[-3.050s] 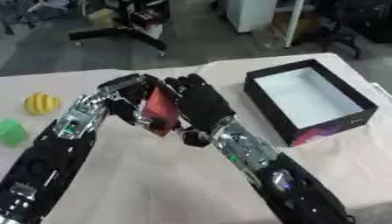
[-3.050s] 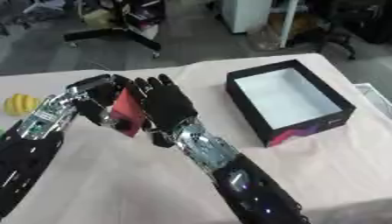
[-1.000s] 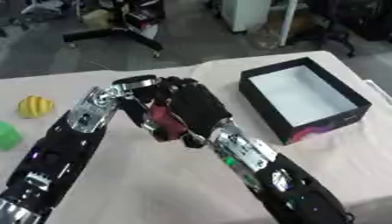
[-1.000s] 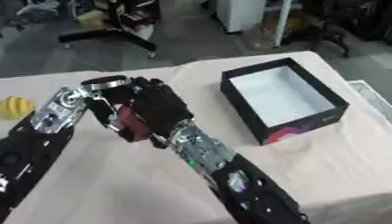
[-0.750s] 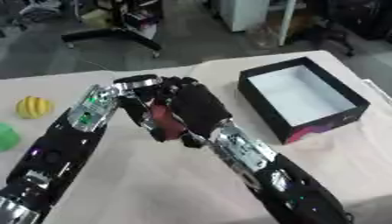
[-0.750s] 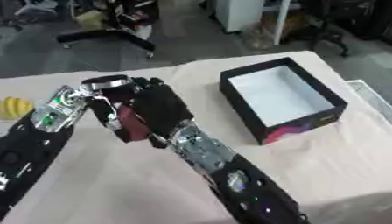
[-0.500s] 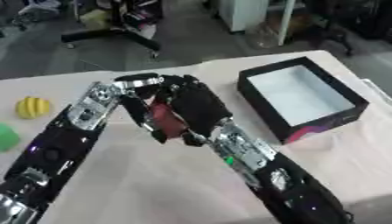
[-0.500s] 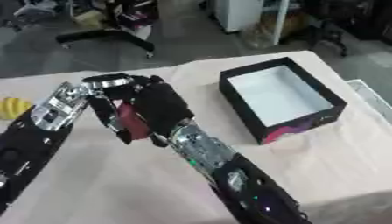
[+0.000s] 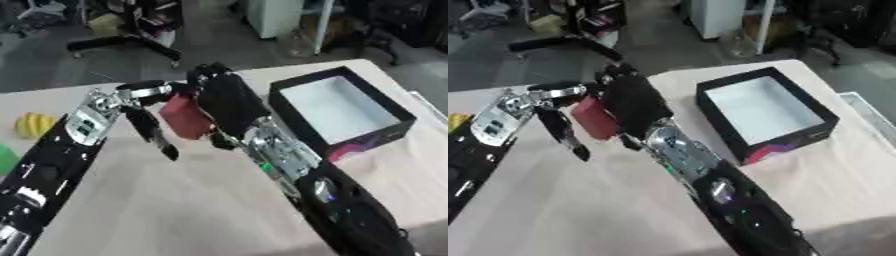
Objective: Pick up the objects with one hand, pass them to the other hand, and then place them into the box on the other side of the table.
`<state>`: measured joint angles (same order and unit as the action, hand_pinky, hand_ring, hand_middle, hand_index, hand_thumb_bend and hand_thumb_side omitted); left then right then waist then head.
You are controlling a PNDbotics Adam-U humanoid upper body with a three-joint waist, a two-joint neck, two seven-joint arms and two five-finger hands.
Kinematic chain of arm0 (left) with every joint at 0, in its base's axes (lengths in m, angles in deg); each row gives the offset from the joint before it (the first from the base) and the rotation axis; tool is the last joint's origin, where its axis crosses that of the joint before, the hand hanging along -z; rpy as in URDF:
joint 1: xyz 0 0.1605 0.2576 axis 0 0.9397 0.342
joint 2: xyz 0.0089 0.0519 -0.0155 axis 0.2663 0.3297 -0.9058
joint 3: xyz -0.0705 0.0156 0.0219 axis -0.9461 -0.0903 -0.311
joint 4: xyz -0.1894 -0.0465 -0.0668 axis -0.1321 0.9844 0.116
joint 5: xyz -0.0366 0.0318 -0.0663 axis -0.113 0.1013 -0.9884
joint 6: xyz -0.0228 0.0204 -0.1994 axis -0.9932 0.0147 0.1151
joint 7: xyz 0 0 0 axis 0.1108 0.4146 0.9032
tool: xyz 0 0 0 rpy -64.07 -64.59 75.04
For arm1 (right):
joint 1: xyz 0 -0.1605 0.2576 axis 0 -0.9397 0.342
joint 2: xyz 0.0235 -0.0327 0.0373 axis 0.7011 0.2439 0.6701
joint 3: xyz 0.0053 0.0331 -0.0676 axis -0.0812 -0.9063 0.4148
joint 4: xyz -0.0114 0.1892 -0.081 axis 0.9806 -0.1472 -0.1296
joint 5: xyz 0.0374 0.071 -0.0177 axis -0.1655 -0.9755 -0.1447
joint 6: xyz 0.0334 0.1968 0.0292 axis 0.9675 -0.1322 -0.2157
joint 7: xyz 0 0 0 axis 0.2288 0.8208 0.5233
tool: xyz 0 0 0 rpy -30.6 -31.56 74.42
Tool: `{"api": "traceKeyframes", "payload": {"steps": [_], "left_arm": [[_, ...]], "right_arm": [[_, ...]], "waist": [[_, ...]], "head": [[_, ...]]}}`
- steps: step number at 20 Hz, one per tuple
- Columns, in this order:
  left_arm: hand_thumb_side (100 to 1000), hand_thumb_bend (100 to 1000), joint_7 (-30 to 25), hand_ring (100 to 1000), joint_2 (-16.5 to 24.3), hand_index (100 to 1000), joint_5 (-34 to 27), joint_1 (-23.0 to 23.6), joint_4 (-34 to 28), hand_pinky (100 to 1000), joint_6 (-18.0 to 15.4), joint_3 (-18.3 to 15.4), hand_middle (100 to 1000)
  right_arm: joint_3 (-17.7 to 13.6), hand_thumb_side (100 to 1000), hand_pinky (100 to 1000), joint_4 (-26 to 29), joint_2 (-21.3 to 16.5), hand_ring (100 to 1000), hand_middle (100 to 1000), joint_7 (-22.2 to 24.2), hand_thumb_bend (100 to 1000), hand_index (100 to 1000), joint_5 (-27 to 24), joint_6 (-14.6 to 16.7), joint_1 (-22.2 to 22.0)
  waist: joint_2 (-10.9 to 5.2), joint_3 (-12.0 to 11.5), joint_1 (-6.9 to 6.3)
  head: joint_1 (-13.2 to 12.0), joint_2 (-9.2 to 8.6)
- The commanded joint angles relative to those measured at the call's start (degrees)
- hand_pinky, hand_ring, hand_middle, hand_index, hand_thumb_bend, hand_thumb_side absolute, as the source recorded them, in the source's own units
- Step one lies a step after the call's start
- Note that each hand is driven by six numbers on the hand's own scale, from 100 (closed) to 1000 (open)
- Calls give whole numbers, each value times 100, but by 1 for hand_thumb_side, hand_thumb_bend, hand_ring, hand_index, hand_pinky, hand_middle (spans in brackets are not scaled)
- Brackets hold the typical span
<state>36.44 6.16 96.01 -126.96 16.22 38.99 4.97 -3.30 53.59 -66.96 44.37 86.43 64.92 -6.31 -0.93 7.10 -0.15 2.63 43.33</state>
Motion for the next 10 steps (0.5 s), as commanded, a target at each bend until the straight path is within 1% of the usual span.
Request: {"api": "traceKeyframes", "payload": {"steps": [1,4,5,6,7,8,10], "left_arm": [[294,1000,-878,850,181,946,154,-123,-26,873,-992,-273,886],[339,1000,-853,841,373,940,127,-127,-151,866,-984,-490,876],[379,1000,-834,833,468,937,85,-113,-235,861,-961,-571,869],[424,1000,-793,825,575,932,26,-70,-340,854,-918,-668,861],[424,1000,-726,825,703,932,-49,-11,-466,854,-869,-787,861],[455,1000,-645,801,844,908,-133,77,-606,835,-809,-913,838],[488,1000,-464,785,1145,894,-317,330,-907,826,-706,-1203,823]], "right_arm": [[-143,100,739,104,-162,779,599,8,142,367,4,-90,103],[-320,100,678,-27,-371,775,571,-52,134,369,-46,-264,50],[-427,100,586,-92,-463,770,531,-107,116,375,-70,-341,34],[-546,101,541,-182,-568,767,512,-173,102,381,-120,-422,-18],[-679,101,541,-271,-680,767,512,-252,102,381,-191,-508,-49],[-823,116,436,-374,-793,756,468,-339,100,402,-274,-598,-97],[-1126,132,390,-648,-983,750,451,-524,100,420,-456,-786,-135]], "waist": [[-95,13,14],[-108,12,19],[-109,11,17],[-118,17,7],[-121,21,-3],[-125,35,-16],[-131,55,-43]], "head": [[33,32],[31,25],[26,20],[5,17],[-9,11],[-33,9],[-56,-3]]}}
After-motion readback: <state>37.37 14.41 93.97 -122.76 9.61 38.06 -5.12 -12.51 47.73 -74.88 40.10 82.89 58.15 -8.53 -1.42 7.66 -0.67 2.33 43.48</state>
